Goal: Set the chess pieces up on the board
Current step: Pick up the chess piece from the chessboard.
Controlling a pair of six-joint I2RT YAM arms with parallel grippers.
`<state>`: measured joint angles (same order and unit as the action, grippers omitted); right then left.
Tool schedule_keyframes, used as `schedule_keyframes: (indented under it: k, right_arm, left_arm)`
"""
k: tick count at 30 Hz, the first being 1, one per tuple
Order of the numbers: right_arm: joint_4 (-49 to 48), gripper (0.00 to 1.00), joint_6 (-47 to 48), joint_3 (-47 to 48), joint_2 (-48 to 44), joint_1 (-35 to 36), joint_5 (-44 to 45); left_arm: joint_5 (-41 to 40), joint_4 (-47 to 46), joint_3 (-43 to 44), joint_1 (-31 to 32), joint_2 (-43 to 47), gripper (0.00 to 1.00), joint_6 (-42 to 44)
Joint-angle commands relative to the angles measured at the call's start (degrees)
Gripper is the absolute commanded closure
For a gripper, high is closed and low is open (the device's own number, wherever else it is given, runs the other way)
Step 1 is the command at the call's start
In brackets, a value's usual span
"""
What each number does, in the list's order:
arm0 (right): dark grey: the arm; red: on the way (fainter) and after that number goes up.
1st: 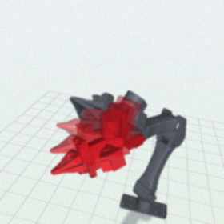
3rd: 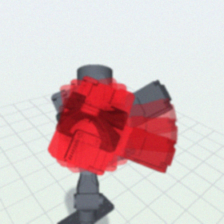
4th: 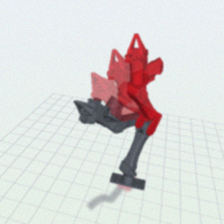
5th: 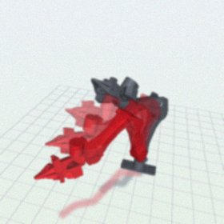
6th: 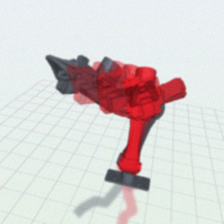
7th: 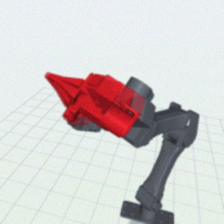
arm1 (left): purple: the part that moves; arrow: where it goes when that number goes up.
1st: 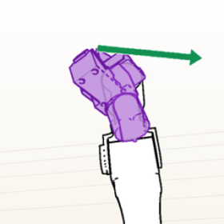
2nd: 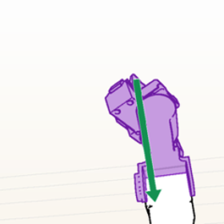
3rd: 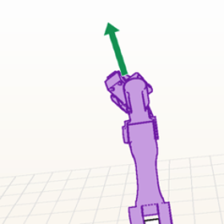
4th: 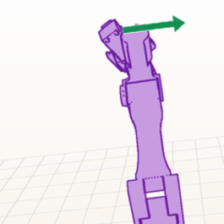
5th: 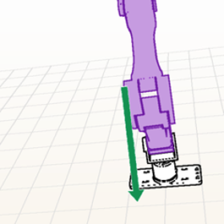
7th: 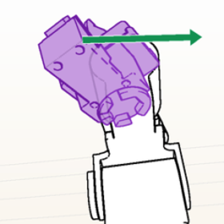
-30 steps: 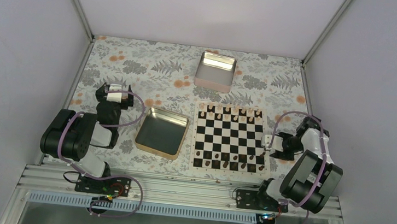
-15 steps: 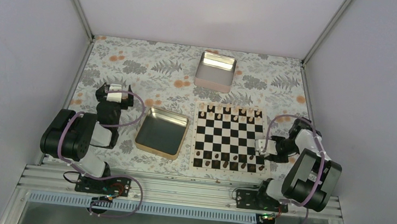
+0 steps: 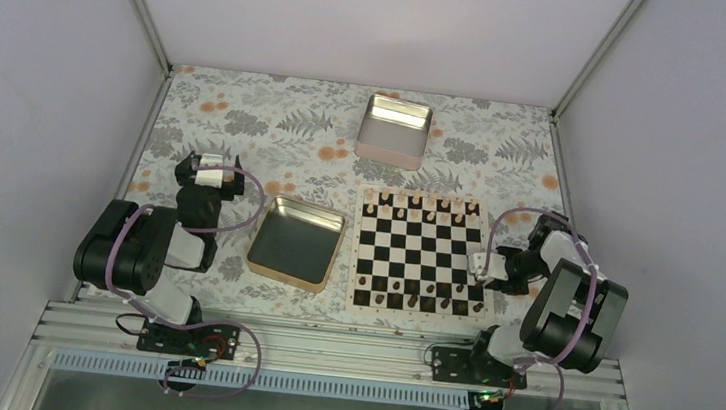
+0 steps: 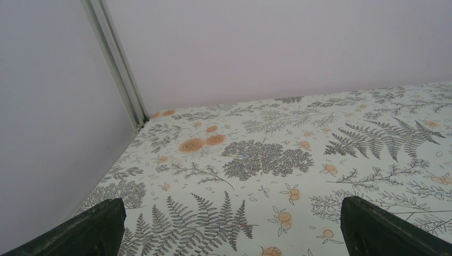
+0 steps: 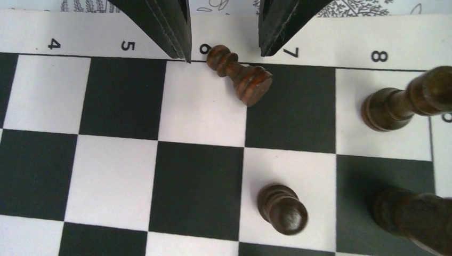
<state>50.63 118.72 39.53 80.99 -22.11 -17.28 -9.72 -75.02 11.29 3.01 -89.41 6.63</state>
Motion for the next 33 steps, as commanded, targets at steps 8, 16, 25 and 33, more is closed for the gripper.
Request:
schedule_keyframes:
  k: [8, 16, 25, 33]
  right_arm:
    - [-1.07, 0.69, 12.86, 2.01, 2.16, 0.79, -0.15]
    - [-0.81, 0.73, 12.18, 1.58, 2.51, 2.06, 0.21]
    - [-0.25, 0.8, 12.0, 0.61, 2.27, 2.33, 1.8]
    - [-0.74, 0.75, 12.28, -0.83, 1.25, 2.53, 1.5]
  left_arm:
    - [0.95, -2.53, 0.05, -0.02, -0.32, 0.0, -0.16]
    - [0.95, -2.58, 0.08, 0.01, -0.23, 0.0, -0.14]
    - [0.97, -2.57, 0.09, 0.03, -0.23, 0.0, -0.14]
    - [1.0, -2.54, 0.07, -0.02, -0.19, 0.0, -0.22]
